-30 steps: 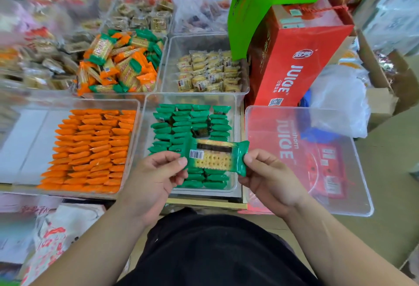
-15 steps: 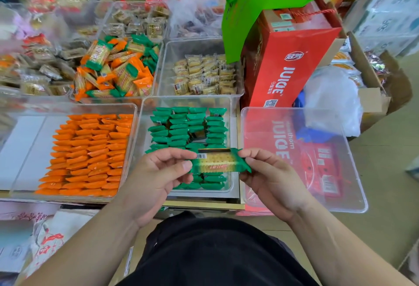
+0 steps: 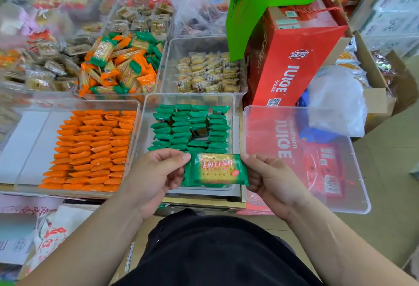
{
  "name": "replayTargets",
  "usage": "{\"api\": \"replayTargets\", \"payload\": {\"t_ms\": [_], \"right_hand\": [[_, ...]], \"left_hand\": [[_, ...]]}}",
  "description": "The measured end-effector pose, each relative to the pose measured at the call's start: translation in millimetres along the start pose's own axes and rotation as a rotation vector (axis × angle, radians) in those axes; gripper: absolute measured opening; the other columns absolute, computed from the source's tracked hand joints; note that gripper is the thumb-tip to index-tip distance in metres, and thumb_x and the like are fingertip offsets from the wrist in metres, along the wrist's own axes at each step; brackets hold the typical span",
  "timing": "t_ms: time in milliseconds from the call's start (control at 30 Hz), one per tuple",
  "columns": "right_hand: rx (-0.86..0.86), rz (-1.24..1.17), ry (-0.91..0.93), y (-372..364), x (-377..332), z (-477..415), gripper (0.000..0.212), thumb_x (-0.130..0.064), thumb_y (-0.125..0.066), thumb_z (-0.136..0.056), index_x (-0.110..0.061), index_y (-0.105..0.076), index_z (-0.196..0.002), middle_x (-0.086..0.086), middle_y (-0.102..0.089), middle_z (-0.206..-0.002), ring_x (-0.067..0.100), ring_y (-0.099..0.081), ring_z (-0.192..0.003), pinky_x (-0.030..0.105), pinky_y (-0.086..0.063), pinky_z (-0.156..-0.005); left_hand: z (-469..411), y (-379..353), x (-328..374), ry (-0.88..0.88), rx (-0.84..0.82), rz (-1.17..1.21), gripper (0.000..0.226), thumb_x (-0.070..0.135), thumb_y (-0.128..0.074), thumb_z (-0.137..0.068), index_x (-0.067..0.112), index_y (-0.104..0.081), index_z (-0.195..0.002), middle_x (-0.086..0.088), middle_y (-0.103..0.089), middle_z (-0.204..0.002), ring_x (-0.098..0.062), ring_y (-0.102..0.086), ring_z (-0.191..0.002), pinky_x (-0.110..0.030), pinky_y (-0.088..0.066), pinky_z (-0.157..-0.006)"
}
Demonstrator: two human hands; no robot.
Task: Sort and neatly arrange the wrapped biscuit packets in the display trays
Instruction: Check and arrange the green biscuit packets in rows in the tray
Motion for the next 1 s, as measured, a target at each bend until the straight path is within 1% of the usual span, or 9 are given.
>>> {"api": "replayTargets", "payload": {"t_ms": [100, 200, 300, 367, 533, 633, 767, 900, 1000], "right_hand": [[0.016, 0.013, -0.020, -2, -1, -1, 0.038, -0.029, -0.068, -0.083, -0.023, -0.053, -0.049, 0.003, -0.025, -0.054, 0.015, -0.018, -0.052, 0.025, -0.021, -0.049], [0.064, 0.111, 0.001, 2, -4, -2, 0.040, -0.026, -0.066, -0.092, -0.022, -0.059, -0.053, 0.007, -0.041, -0.049, 0.019, -0.029, -0.050, 0.027, -0.028, -0.049], [0.097, 0.109, 0.015, 1, -10, -2, 0.028, -0.037, -0.061, -0.096, -0.012, -0.069, -0.086, 0.016, -0.070, -0.070, 0.023, -0.057, -0.056, 0.030, -0.045, -0.056], [0.097, 0.089, 0.016, 0, -10, -6, 0.042, -0.046, -0.057, -0.094, -0.007, -0.069, -0.105, 0.021, -0.075, -0.087, 0.027, -0.070, -0.072, 0.035, -0.052, -0.068], [0.158, 0.104, 0.035, -6, -6, -21, 0.020, -0.028, -0.065, -0.096, -0.009, -0.071, -0.099, 0.016, -0.076, -0.092, 0.023, -0.072, -0.083, 0.031, -0.054, -0.071], [0.193, 0.126, 0.046, -8, -4, -32, 0.006, -0.014, -0.068, -0.093, -0.010, -0.066, -0.089, 0.012, -0.074, -0.087, 0.021, -0.069, -0.081, 0.029, -0.052, -0.066], [0.230, 0.119, 0.044, -13, 0, -50, 0.020, -0.002, -0.070, -0.089, -0.013, -0.056, -0.096, 0.010, -0.073, -0.091, 0.023, -0.067, -0.083, 0.032, -0.049, -0.069], [0.210, 0.068, 0.030, -22, -6, -71, 0.030, -0.007, -0.070, -0.090, -0.012, -0.064, -0.119, 0.010, -0.073, -0.102, 0.018, -0.068, -0.083, 0.032, -0.049, -0.072], [0.236, 0.175, 0.106, -27, -15, -86, 0.014, -0.010, -0.071, -0.090, -0.008, -0.072, -0.103, 0.008, -0.074, -0.091, 0.019, -0.069, -0.079, 0.031, -0.053, -0.071]], "left_hand": [[-1, -1, 0, 0.015, 0.015, -0.001, 0.009, 0.010, -0.067, -0.091, 0.008, -0.068, -0.082, -0.003, -0.053, -0.058, -0.014, -0.047, -0.053, -0.025, -0.036, -0.049], [-2, 1, 5, -0.049, 0.043, -0.076, 0.009, 0.008, -0.065, -0.093, 0.008, -0.069, -0.085, -0.007, -0.061, -0.059, -0.018, -0.056, -0.051, -0.027, -0.042, -0.049], [-2, 2, 11, -0.131, 0.056, -0.158, 0.007, 0.007, -0.063, -0.095, 0.008, -0.070, -0.096, -0.011, -0.074, -0.074, -0.024, -0.072, -0.067, -0.026, -0.054, -0.057], [-5, 1, 15, -0.176, 0.051, -0.197, 0.011, 0.006, -0.064, -0.094, 0.010, -0.071, -0.101, -0.010, -0.077, -0.084, -0.023, -0.075, -0.080, -0.029, -0.059, -0.069], [-20, 3, 15, -0.176, 0.068, -0.176, 0.014, 0.018, -0.077, -0.082, 0.017, -0.077, -0.096, -0.002, -0.078, -0.091, -0.020, -0.074, -0.093, -0.038, -0.056, -0.089], [-34, 6, 14, -0.190, 0.125, -0.250, 0.015, 0.024, -0.082, -0.078, 0.020, -0.078, -0.092, 0.005, -0.077, -0.087, -0.011, -0.073, -0.087, -0.032, -0.056, -0.084], [-61, 15, 11, -0.201, 0.143, -0.340, 0.011, 0.013, -0.084, -0.077, 0.020, -0.077, -0.082, 0.009, -0.075, -0.077, -0.005, -0.069, -0.075, -0.013, -0.052, -0.065], [-91, 23, 6, -0.188, 0.074, -0.379, 0.016, 0.004, -0.085, -0.074, 0.013, -0.073, -0.077, 0.003, -0.072, -0.071, -0.001, -0.064, -0.063, -0.012, -0.050, -0.060], [-115, 29, 1, -0.186, 0.007, -0.434, 0.016, 0.009, -0.086, -0.076, 0.015, -0.073, -0.083, 0.005, -0.073, -0.075, 0.002, -0.064, -0.068, -0.012, -0.051, -0.063]]}}
Point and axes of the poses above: each hand's wrist, its own z-axis away from the middle knuckle, its own y-axis out of the back of the hand, x = y × z, the point moved 6 cm from there along -z, towards the middle knuckle
